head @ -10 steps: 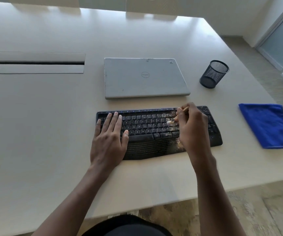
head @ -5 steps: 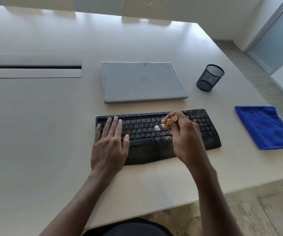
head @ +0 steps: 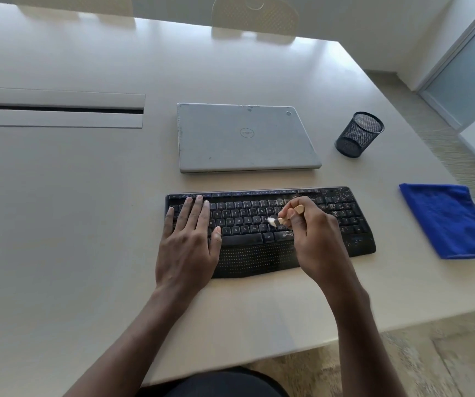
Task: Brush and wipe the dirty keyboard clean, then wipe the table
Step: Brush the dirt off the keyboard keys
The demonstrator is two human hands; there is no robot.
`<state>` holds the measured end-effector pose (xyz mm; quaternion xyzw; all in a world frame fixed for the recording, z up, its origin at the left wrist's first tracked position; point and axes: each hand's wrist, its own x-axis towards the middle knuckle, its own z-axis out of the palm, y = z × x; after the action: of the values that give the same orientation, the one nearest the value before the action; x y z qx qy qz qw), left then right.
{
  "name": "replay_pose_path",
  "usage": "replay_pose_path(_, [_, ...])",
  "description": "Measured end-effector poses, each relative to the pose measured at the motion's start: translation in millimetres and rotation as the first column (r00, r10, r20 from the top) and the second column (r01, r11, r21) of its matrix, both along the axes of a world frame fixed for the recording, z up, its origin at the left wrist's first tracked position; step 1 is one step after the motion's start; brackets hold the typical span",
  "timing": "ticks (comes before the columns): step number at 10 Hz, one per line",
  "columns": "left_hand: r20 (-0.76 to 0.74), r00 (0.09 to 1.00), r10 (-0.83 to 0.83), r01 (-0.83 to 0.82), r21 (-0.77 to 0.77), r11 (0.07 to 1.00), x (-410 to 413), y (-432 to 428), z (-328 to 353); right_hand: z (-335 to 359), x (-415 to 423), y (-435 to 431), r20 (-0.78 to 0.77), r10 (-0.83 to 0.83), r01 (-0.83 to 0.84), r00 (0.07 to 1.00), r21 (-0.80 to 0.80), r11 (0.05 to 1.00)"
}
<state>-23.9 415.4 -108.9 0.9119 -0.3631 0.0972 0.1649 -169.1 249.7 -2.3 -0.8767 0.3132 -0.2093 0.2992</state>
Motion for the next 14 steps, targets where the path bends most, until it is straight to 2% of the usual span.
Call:
replay_pose_path(2, [-0.004, 1.0, 0.006, -0.006, 0.0, 1.0, 0.0, 0.0, 0.6, 4.0, -1.9, -4.6, 0.083, -0.054, 0.057, 0.995, -0.023, 0.998])
replay_pose_path(4, [-0.008, 1.0, 0.004, -0.004, -0.002, 1.0, 0.0, -0.4, 0.0, 0.5, -5.6, -4.1, -0.006, -0.051, 0.051, 0.999, 0.0, 0.999])
replay_pose_path(5, [-0.009, 1.0, 0.006, -0.006, 0.004, 1.0, -0.1, -0.3, 0.3, 2.1, -5.3, -5.5, 0.057, -0.065, 0.066, 0.996, -0.024, 0.998])
replay_pose_path(7, [-0.01, 1.0, 0.006, -0.006, -0.005, 1.0, -0.8, -0.2, 0.8, 1.6, -9.5, -6.3, -0.016, -0.071, 0.07, 0.997, -0.027, 0.997])
replay_pose_path(8, [-0.01, 1.0, 0.007, -0.007, -0.001, 1.0, -0.6, -0.2, 0.7, 4.5, -9.9, -8.8, 0.054, -0.098, 0.1, 0.994, -0.038, 0.994])
replay_pose_path(10, [-0.009, 1.0, 0.008, -0.008, 0.0, 1.0, -0.8, -0.5, 0.7, 3.4, -10.4, -10.4, -0.031, -0.065, 0.064, 0.997, -0.015, 0.998])
replay_pose_path(12, [-0.005, 1.0, 0.011, -0.011, -0.001, 1.0, -0.1, -1.1, 0.4, 7.5, -12.1, -12.9, 0.033, -0.113, 0.115, 0.993, -0.064, 0.991])
replay_pose_path(13, [-0.003, 1.0, 0.01, -0.01, -0.004, 1.0, -0.3, -0.9, 0.9, 6.7, -14.4, -9.9, -0.032, -0.084, 0.083, 0.996, -0.03, 0.996])
replay_pose_path(14, [-0.002, 1.0, 0.01, -0.01, -0.003, 1.0, -0.4, -0.8, 0.8, 10.0, -17.5, -7.8, -0.021, -0.085, 0.085, 0.996, -0.015, 0.996])
